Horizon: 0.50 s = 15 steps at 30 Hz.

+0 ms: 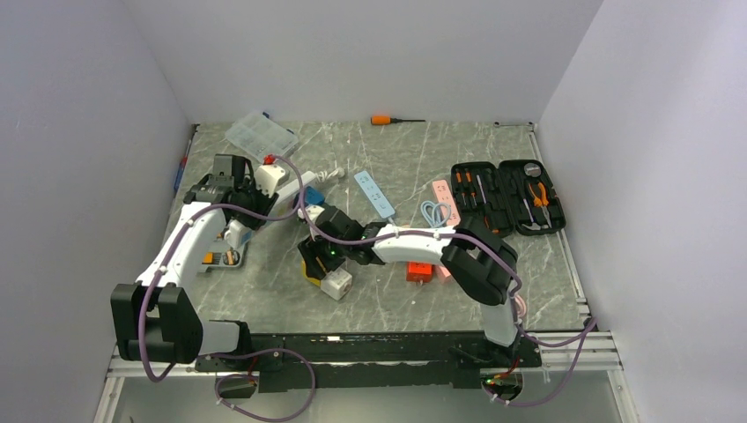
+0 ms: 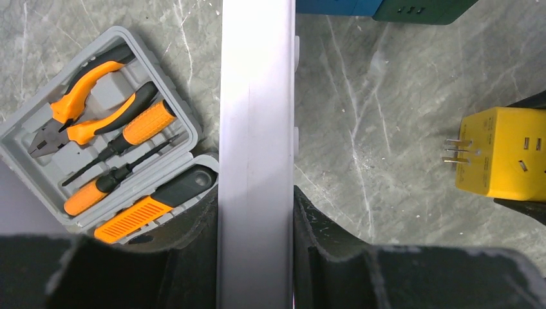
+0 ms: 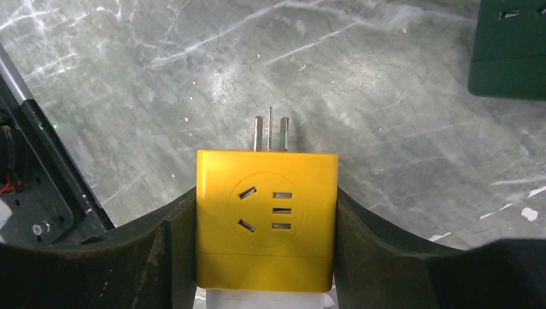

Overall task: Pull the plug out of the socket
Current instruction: Place the plug at the center of the board.

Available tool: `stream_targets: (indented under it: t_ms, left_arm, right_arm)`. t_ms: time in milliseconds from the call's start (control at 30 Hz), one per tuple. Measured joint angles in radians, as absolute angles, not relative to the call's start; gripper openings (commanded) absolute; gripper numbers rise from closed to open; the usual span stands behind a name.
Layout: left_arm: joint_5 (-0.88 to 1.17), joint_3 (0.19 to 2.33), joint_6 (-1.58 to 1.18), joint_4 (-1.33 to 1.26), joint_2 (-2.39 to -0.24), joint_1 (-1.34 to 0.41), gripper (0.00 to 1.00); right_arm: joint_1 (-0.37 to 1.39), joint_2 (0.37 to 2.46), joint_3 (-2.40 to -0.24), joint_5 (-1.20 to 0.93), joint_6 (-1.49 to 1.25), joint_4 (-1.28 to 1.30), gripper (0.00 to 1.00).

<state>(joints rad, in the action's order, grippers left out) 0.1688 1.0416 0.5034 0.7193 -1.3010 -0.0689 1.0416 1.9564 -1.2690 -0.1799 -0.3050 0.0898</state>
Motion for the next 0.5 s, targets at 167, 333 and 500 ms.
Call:
stream_targets:
  t_ms: [167,333,500]
  left_arm:
    - [0.178,1.042,0.503,0.724,-1.301,-0.072,0.00]
    - [0.205,1.042,0.508,0.746,-1.301,-0.072,0.00]
    - [0.221,1.042,0.514,0.767,-1.298,-0.072,0.00]
  right_arm:
    - [1.066,1.950,-1.263,-0.134,-0.284,0.098,0.67]
    - [1.069,1.931,-1.231,-0.127,-0.272,0.108,0.94]
    - [1.074,1.873,-1.197,-0.128,-0.234,0.156,1.00]
